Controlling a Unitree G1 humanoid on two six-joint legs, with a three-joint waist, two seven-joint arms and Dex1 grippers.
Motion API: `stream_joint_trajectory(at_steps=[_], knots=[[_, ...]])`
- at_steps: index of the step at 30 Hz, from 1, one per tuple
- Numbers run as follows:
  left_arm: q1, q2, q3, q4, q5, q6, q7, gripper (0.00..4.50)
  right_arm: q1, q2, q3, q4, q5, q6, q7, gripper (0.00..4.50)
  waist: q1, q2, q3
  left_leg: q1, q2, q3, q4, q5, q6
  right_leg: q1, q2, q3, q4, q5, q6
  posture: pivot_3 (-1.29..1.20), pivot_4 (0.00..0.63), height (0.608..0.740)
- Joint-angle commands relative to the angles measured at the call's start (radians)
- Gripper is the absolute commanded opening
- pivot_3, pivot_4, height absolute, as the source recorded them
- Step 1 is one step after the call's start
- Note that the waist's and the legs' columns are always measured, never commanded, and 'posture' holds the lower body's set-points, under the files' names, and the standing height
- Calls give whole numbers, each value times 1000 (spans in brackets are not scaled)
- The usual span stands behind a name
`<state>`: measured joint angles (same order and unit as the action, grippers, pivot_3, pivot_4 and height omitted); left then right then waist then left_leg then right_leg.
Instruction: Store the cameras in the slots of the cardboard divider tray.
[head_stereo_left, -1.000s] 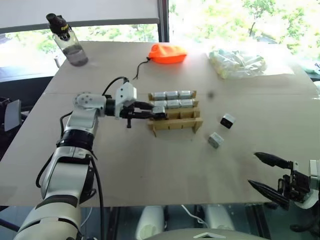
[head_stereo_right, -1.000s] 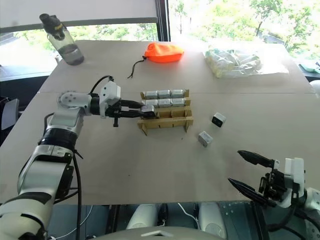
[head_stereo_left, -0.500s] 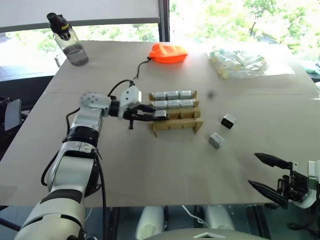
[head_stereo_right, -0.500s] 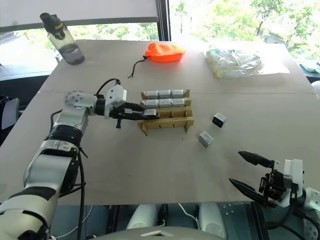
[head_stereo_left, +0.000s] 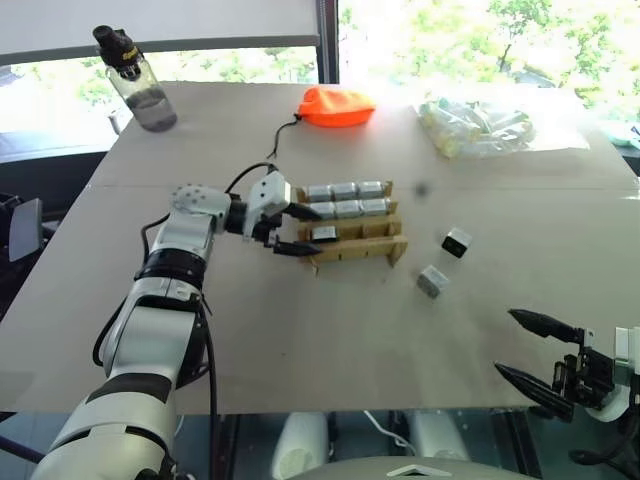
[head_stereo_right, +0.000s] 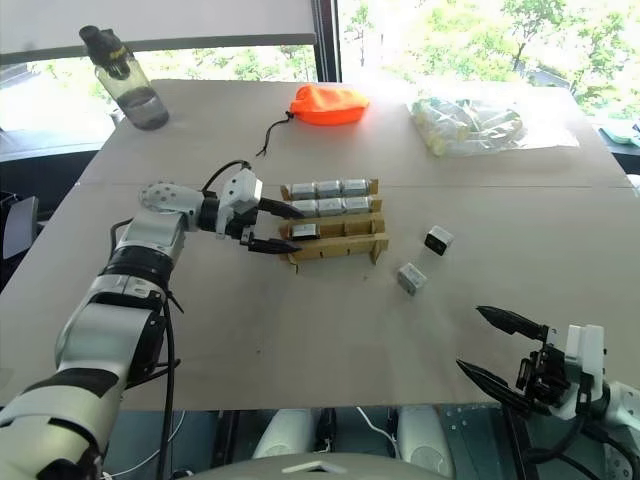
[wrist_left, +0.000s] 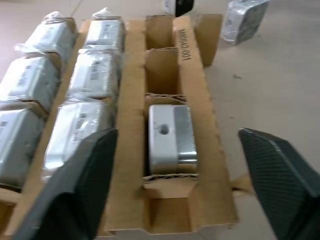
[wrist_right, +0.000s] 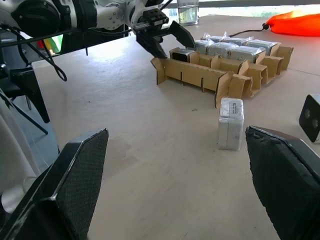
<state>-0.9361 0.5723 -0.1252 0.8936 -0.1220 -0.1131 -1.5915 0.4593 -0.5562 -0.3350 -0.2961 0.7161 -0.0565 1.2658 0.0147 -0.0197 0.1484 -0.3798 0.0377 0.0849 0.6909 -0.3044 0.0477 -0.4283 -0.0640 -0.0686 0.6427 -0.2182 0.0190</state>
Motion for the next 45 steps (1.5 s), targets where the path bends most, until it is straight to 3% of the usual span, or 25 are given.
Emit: stream_joint_trajectory(at_steps=[1,6,9,18,27,30,36,45], knots=[[7,63,42,-140,-95,97,-20,4356,-29,-9,14,-53,-75,26,-107,4375,-1,0,0,0,0,0,0,0,0,0,0,0,0,0,0,0,150,740],[191,240,30,-497,-245,239,-23,4356,-128,-34,121,-133,-310,202,-388,4375,-22,1,0,1,3,1,0,0,0,-1,0,2,2,0,0,0,150,740],[317,312,92,-689,-302,325,-15,4356,-199,-43,184,-159,-358,309,-471,4375,-22,1,0,0,3,1,0,0,-1,-2,-1,2,3,0,0,0,150,740],[736,412,377,-1155,-442,517,176,4356,-336,25,283,-134,-326,423,-539,4375,0,1,0,0,3,0,0,0,-1,-2,-2,2,1,0,0,0,150,740],[1011,419,611,-1422,-519,668,321,4356,-379,0,286,-105,-303,442,-506,4375,-5,1,0,1,3,0,0,0,-1,-1,-2,1,1,0,0,0,150,740],[1043,413,628,-1457,-534,679,356,4500,-399,2,288,-76,-303,437,-497,3495,-1,1,0,1,3,0,0,0,-1,-1,-2,1,1,0,0,0,150,740],[1065,424,637,-1463,-538,677,373,4500,-414,13,307,-70,-304,445,-504,710,-1,1,0,1,3,0,0,0,-1,-1,-1,1,1,0,0,0,150,740],[1051,437,622,-1451,-551,676,384,4500,-424,31,309,-88,-308,453,-537,575,-4,1,0,2,3,1,-2,0,-1,-1,-1,2,1,0,0,0,150,740]])
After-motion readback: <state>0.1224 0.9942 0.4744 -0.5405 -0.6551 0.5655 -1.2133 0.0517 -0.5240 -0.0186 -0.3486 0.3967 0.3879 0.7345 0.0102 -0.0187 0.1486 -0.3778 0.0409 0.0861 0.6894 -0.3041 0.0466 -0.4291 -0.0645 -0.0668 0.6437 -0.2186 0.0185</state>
